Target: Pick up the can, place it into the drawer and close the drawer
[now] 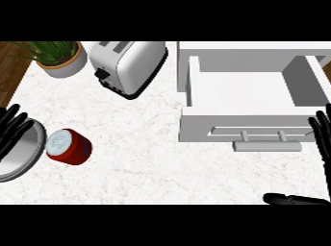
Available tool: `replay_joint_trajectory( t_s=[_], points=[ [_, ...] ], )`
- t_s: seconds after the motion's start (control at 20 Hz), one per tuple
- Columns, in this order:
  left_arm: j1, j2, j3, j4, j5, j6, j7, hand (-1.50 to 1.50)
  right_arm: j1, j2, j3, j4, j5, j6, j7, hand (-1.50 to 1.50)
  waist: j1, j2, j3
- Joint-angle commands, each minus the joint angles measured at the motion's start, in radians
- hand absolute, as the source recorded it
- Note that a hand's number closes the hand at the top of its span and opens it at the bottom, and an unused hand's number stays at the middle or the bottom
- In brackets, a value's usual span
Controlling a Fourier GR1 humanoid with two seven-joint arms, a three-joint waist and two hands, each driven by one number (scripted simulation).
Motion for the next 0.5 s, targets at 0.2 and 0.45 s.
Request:
replay_joint_trajectory(
  t_s=[0.2,0.45],
  points=[
    [-0.057,0.029,0.109,0.072,0.066,-0.031,0.074,-1.5,0.051,-0.003,-0.037,0.011,-0.017,0.049,-0.058,-1.5,-0.002,0.0,0.0],
    [-0.043,-0.047,0.083,0.139,-0.043,-0.08,-0.017,-1.5,0.102,0.055,0.026,-0.043,0.039,0.035,-0.049,-1.5,-0.002,0.0,0.0]
  ],
)
